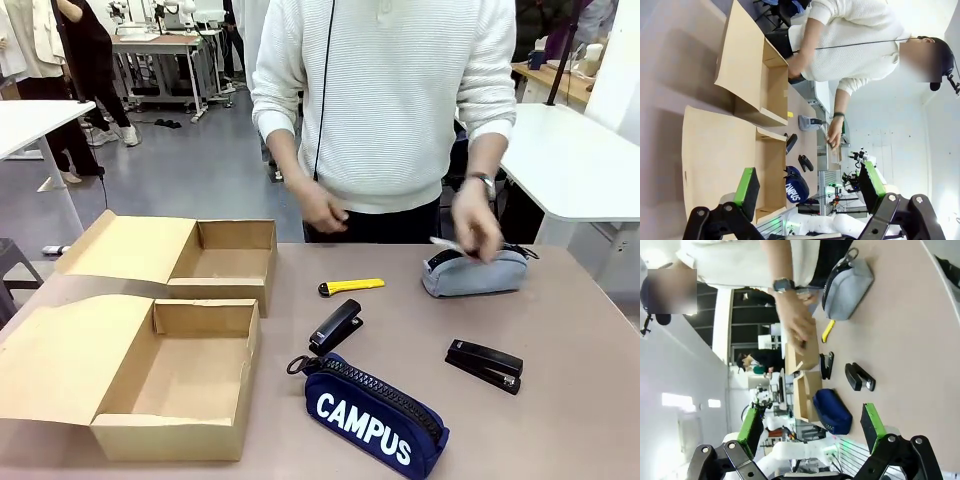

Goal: Place items inside the box.
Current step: Pick up a Pencil pouch or Stapler and place it inside the Mailer Box closest to the robot.

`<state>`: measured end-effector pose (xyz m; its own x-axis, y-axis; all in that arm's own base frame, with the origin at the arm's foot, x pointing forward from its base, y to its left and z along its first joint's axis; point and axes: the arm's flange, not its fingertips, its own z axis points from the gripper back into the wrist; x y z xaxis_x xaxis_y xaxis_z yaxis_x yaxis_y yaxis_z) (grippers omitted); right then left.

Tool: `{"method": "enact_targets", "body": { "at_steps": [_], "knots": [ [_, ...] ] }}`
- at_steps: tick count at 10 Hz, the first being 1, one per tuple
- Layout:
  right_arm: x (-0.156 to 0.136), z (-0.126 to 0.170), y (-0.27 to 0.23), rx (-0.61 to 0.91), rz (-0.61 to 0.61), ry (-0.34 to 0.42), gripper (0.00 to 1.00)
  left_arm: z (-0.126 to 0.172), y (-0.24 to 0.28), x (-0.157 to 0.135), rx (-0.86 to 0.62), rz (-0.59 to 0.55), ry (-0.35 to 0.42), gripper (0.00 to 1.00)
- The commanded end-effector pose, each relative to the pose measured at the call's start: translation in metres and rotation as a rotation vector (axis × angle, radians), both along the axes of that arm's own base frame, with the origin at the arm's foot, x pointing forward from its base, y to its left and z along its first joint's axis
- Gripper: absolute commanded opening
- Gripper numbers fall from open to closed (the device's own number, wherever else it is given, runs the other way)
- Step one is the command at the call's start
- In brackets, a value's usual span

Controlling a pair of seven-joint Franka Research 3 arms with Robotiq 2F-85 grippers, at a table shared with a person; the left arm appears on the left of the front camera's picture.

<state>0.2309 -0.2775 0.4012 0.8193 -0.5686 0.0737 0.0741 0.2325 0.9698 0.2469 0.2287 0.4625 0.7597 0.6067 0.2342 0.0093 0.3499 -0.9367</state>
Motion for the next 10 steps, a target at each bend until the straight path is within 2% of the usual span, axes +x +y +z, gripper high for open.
{"method": "enact_targets", "body": {
  "at_steps": [1, 3, 4, 5, 6, 7, 9, 10],
  "knots": [
    [0.016, 0.019, 0.007, -0.096, 0.043, 0.005, 1.0, 0.0, 0.0, 0.001, -0.001, -0.004, -0.031, 1.0],
    [0.018, 0.031, 0.028, -0.151, 0.068, -0.006, 1.0, 0.0, 0.0, 0.001, -0.001, -0.004, -0.031, 1.0],
    [0.025, 0.044, 0.055, -0.205, 0.046, 0.029, 1.0, 0.0, 0.0, 0.001, -0.001, -0.004, -0.031, 1.0],
    [0.038, 0.063, 0.099, -0.318, 0.142, -0.019, 1.0, 0.0, 0.0, 0.001, -0.001, -0.004, -0.031, 1.0],
    [0.06, 0.077, 0.153, -0.482, 0.274, -0.033, 1.0, 0.0, 0.0, 0.001, -0.001, -0.004, -0.031, 1.0],
    [0.079, 0.083, 0.2, -0.59, 0.403, -0.081, 1.0, 0.0, 0.0, 0.001, -0.001, -0.004, -0.031, 1.0],
    [0.097, 0.083, 0.285, -0.79, 0.742, -0.262, 1.0, 0.0, 0.0, 0.001, -0.001, -0.004, -0.031, 1.0],
    [0.097, 0.074, 0.311, -0.857, 0.883, -0.3, 1.0, 0.0, 0.0, 0.001, -0.001, -0.004, -0.031, 1.0]
  ]
}}
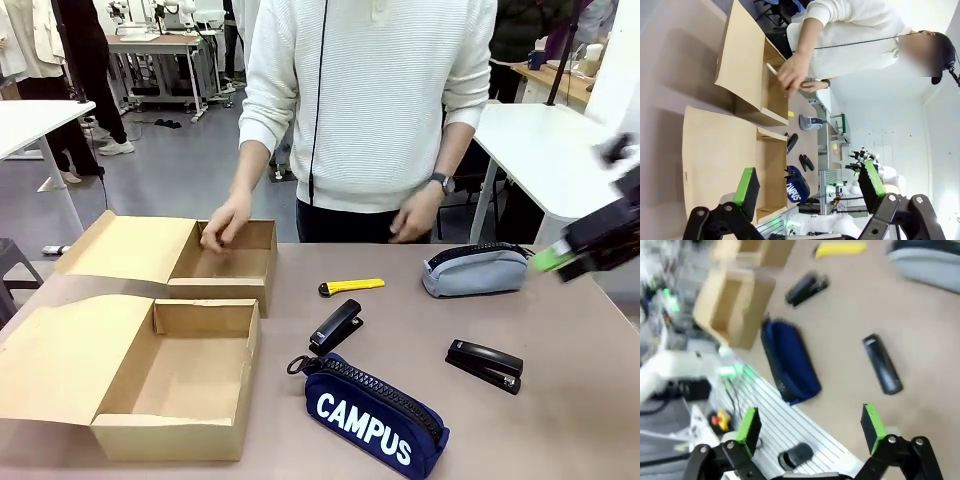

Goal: Place items inside the box.
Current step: Pick up a Pencil pouch or Stapler and place it inside the Mailer Box closest to the robot.

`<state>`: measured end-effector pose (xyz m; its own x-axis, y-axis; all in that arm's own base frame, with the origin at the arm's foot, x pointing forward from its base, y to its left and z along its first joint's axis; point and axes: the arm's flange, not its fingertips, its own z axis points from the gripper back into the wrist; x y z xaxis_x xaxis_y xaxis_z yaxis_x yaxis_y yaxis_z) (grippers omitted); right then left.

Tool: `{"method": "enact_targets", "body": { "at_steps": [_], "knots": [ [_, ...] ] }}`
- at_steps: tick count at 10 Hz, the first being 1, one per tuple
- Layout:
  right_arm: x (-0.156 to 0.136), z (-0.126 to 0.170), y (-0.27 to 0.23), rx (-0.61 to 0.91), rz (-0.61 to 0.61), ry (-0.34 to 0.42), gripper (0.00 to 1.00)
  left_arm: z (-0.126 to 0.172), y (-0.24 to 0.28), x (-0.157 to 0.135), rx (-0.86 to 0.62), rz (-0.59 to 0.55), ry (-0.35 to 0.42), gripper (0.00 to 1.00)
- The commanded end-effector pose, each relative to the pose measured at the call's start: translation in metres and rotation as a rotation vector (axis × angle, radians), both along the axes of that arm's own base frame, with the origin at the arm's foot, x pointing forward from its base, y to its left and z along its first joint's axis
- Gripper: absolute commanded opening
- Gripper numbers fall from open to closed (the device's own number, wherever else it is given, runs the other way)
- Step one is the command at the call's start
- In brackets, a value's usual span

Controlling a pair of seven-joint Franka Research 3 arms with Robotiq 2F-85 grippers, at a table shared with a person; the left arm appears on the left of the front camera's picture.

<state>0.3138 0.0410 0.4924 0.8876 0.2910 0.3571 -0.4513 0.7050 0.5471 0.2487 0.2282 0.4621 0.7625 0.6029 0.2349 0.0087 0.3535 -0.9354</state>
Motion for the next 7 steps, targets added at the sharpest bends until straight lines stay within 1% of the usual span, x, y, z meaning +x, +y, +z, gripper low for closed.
{"method": "enact_targets", "body": {
  "at_steps": [1, 2, 3, 4, 5, 6, 7],
  "knots": [
    [0.015, -0.02, -0.008, -0.095, 0.163, -0.096, 1.0, 0.001, 0.0, 0.0, -0.005, 0.0, -0.033, 1.0],
    [0.02, -0.016, -0.032, -0.014, -0.048, -0.077, 1.0, 0.001, 0.0, 0.0, -0.005, 0.0, -0.033, 1.0],
    [0.002, -0.009, 0.023, -0.067, 0.112, -0.02, 1.0, 0.001, 0.0, 0.0, -0.005, 0.0, -0.033, 1.0],
    [0.002, -0.009, 0.023, -0.067, 0.112, -0.02, 1.0, 0.001, 0.0, 0.0, -0.005, 0.0, -0.033, 1.0],
    [0.012, -0.014, 0.009, -0.069, 0.089, -0.038, 1.0, 0.001, 0.0, 0.0, -0.005, 0.0, -0.033, 1.0],
    [0.01, -0.016, 0.017, -0.097, 0.043, 0.016, 1.0, 0.001, 0.0, 0.0, -0.005, 0.0, -0.033, 1.0],
    [0.015, -0.013, 0.031, -0.108, -0.065, 0.056, 1.0, 0.001, 0.0, 0.0, -0.005, 0.0, -0.033, 1.0]
  ]
}}
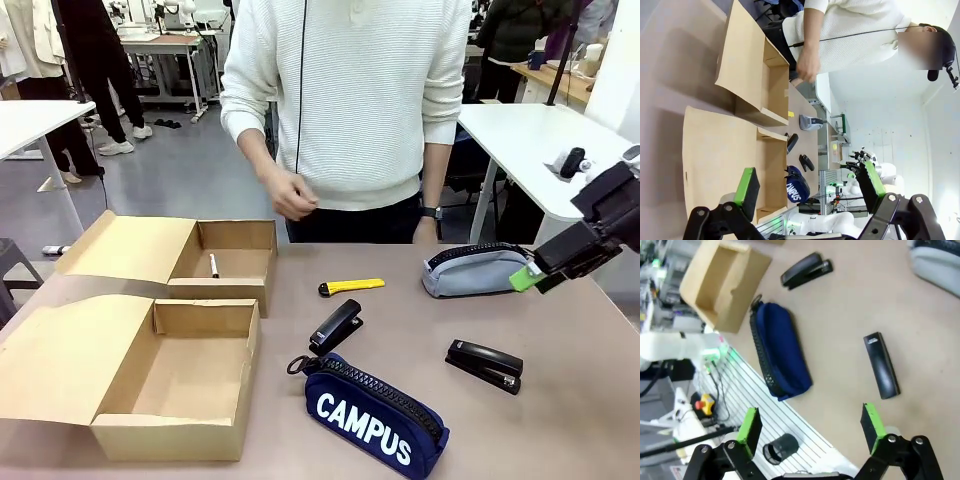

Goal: Place items inside the box.
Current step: Pick up a Pencil pouch or Stapler and place it inside the Mailer Box closest to the robot.

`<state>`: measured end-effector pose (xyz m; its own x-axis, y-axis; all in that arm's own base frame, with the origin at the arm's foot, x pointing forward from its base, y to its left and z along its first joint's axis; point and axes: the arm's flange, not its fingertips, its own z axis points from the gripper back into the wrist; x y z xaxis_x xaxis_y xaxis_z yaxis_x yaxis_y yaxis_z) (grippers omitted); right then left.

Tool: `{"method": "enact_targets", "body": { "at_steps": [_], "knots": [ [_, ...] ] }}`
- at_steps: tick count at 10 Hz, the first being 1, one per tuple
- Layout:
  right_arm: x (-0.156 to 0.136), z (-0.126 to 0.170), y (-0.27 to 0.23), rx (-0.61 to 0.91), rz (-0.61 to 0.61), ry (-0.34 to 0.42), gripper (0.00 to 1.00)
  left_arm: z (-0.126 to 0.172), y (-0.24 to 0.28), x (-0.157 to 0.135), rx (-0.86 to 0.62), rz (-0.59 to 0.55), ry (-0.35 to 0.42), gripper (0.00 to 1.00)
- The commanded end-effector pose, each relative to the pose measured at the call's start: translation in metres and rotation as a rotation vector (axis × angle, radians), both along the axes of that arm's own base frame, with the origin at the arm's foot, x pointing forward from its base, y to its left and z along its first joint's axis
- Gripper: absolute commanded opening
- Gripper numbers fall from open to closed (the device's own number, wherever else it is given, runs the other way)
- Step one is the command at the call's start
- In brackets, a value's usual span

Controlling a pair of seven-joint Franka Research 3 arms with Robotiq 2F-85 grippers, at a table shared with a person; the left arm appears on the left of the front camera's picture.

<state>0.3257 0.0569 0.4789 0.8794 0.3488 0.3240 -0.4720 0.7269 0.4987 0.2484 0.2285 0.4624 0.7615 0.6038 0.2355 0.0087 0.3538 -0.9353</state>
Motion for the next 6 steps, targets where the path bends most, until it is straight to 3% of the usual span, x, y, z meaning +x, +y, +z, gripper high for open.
{"method": "enact_targets", "body": {
  "at_steps": [1, 2, 3, 4, 6],
  "knots": [
    [0.005, 0.004, 0.031, -0.059, -0.028, 0.014, 1.0, 0.001, 0.0, 0.0, -0.006, -0.002, -0.033, 1.0],
    [0.008, 0.009, 0.058, -0.082, -0.04, 0.039, 1.0, 0.001, 0.0, 0.0, -0.006, -0.002, -0.033, 1.0],
    [0.011, 0.009, 0.107, -0.181, -0.193, 0.129, 1.0, 0.001, 0.0, 0.0, -0.006, -0.002, -0.033, 1.0],
    [0.014, 0.002, 0.164, -0.329, -0.272, 0.18, 1.0, 0.001, 0.0, 0.0, -0.006, -0.002, -0.033, 1.0],
    [0.024, -0.028, 0.251, -0.567, -0.292, 0.186, 1.0, 0.001, 0.0, 0.0, -0.006, -0.002, -0.033, 1.0]
  ]
}}
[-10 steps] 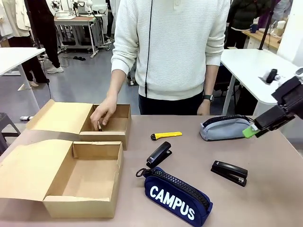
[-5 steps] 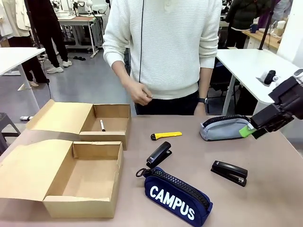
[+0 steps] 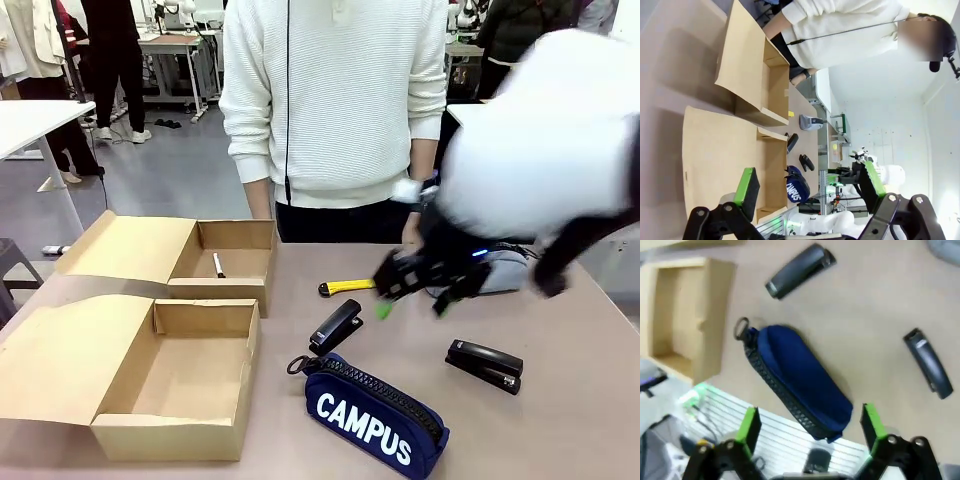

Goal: Place items inside the box.
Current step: Pick up a Pencil pouch or Stapler and place it inside the Mailer Box closest to the robot.

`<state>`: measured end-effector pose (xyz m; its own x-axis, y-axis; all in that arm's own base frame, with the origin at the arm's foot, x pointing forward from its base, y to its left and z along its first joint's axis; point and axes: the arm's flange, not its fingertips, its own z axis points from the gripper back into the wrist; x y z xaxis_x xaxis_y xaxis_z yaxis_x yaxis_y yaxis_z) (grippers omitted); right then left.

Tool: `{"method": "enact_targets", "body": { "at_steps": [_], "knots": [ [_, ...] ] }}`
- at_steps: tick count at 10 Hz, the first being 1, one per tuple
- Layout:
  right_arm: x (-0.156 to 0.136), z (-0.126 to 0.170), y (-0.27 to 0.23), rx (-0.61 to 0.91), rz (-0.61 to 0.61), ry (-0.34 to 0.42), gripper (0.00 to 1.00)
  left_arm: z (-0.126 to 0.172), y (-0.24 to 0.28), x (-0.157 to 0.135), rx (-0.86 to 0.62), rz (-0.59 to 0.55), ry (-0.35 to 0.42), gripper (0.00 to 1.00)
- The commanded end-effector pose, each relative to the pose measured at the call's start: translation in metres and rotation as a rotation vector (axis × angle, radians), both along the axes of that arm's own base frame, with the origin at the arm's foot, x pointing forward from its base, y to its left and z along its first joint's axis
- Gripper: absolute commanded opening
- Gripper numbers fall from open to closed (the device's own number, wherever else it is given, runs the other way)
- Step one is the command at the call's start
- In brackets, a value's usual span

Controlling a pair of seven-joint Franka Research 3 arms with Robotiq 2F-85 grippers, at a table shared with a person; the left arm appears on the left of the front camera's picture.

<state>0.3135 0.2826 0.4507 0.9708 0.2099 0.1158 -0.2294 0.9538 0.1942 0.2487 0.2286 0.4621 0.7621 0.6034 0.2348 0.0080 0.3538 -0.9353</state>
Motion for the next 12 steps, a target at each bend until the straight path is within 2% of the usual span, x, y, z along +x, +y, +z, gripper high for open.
{"method": "enact_targets", "body": {
  "at_steps": [1, 2, 3, 4, 5, 6, 8, 9, 10, 12],
  "knots": [
    [0.038, -0.011, 0.056, -0.179, -0.006, 0.062, 1.0, 0.001, 0.0, -0.001, -0.006, -0.001, -0.034, 1.0],
    [0.044, -0.011, 0.066, -0.171, 0.145, -0.04, 1.0, 0.001, 0.0, -0.001, -0.006, -0.001, -0.034, 1.0],
    [0.001, -0.016, 0.041, -0.094, -0.005, 0.018, 1.0, 0.001, 0.0, -0.001, -0.006, -0.001, -0.034, 1.0],
    [0.001, -0.016, 0.041, -0.094, -0.005, 0.018, 1.0, 0.001, 0.0, -0.001, -0.006, -0.001, -0.034, 1.0],
    [0.02, -0.026, 0.067, -0.147, 0.06, 0.021, 1.0, 0.001, 0.0, -0.001, -0.006, -0.001, -0.034, 1.0],
    [0.026, -0.029, 0.086, -0.094, -0.134, 0.102, 1.0, 0.001, 0.0, -0.001, -0.006, -0.001, -0.034, 1.0],
    [0.046, -0.042, 0.112, -0.032, -0.406, 0.166, 1.0, 0.001, 0.0, -0.001, -0.006, -0.001, -0.034, 1.0],
    [0.056, -0.051, 0.115, -0.004, -0.485, 0.192, 1.0, 0.001, 0.0, -0.001, -0.006, -0.001, -0.034, 1.0],
    [0.066, -0.064, 0.118, -0.02, -0.575, 0.176, 1.0, 0.001, 0.0, -0.001, -0.006, -0.001, -0.034, 1.0],
    [0.087, -0.09, 0.127, -0.05, -0.683, 0.212, 1.0, 0.001, 0.0, -0.001, -0.006, -0.001, -0.034, 1.0]
  ]
}}
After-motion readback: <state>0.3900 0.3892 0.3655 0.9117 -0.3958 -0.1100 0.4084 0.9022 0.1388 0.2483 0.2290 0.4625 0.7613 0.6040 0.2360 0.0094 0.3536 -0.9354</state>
